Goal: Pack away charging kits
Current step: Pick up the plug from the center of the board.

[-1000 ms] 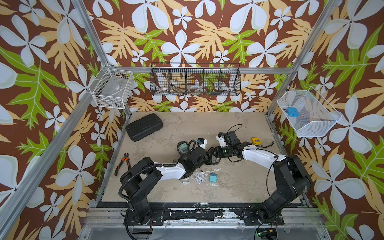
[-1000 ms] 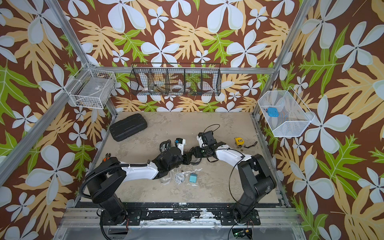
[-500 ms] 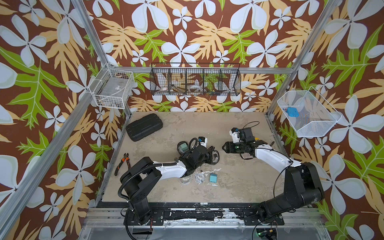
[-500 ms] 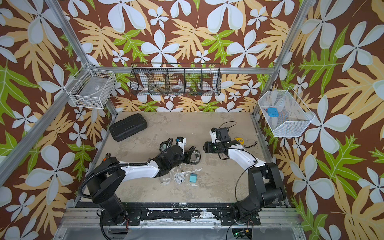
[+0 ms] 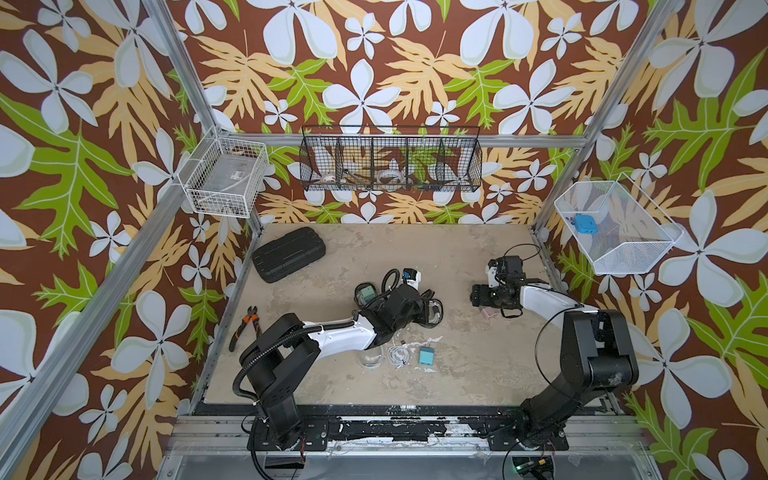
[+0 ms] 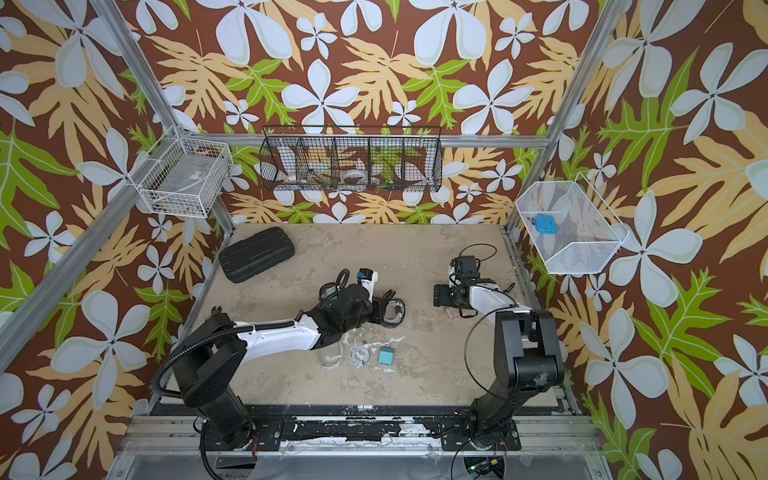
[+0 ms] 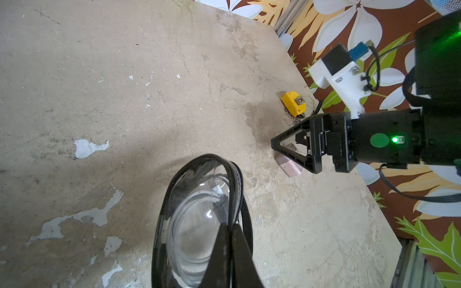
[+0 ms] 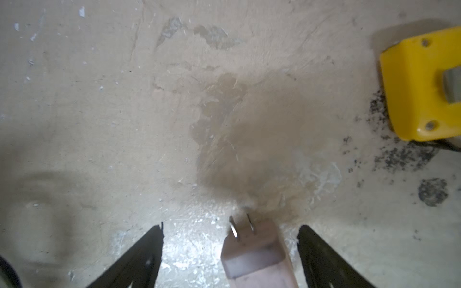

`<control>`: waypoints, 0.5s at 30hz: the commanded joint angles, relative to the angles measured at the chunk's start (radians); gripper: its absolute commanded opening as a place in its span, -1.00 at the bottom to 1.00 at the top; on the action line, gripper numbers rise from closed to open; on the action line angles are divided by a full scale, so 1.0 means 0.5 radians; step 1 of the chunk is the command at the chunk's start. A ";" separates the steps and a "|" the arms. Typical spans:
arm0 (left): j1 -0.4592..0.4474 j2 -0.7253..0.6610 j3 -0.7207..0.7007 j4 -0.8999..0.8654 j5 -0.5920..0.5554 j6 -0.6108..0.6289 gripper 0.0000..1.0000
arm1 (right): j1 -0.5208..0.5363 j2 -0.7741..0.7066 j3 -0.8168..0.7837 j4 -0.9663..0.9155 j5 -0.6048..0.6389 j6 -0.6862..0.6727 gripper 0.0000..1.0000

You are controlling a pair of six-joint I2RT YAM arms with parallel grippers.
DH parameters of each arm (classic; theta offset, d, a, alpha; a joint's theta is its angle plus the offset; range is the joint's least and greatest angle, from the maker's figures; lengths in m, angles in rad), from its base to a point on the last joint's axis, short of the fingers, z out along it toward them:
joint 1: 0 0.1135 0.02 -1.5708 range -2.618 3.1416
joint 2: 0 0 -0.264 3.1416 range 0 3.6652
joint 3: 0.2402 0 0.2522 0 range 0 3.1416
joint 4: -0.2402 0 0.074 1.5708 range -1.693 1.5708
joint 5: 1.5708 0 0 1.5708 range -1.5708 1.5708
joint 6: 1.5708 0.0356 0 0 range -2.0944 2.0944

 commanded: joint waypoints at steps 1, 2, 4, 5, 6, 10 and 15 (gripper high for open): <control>0.003 -0.010 0.014 -0.021 0.011 0.027 -1.00 | 0.001 0.016 -0.014 0.020 0.101 -0.011 0.73; 0.003 -0.009 0.014 -0.022 0.011 0.032 -1.00 | 0.001 0.008 -0.029 0.026 0.115 -0.006 0.73; 0.004 -0.008 0.014 -0.022 0.008 0.034 -1.00 | 0.003 0.009 -0.039 0.018 0.079 0.000 0.71; 0.008 -0.004 0.017 -0.022 0.007 0.035 -1.00 | 0.001 0.018 -0.045 0.003 0.061 0.002 0.70; 0.010 -0.001 0.022 -0.025 0.008 0.030 -1.00 | 0.002 0.026 -0.054 -0.007 0.041 0.006 0.68; 0.016 -0.008 0.014 -0.028 0.000 0.009 -1.00 | 0.001 -0.002 -0.127 0.006 -0.027 0.038 0.60; 0.020 -0.026 0.001 -0.040 -0.025 0.005 -1.00 | 0.002 -0.029 -0.174 0.004 -0.080 0.063 0.37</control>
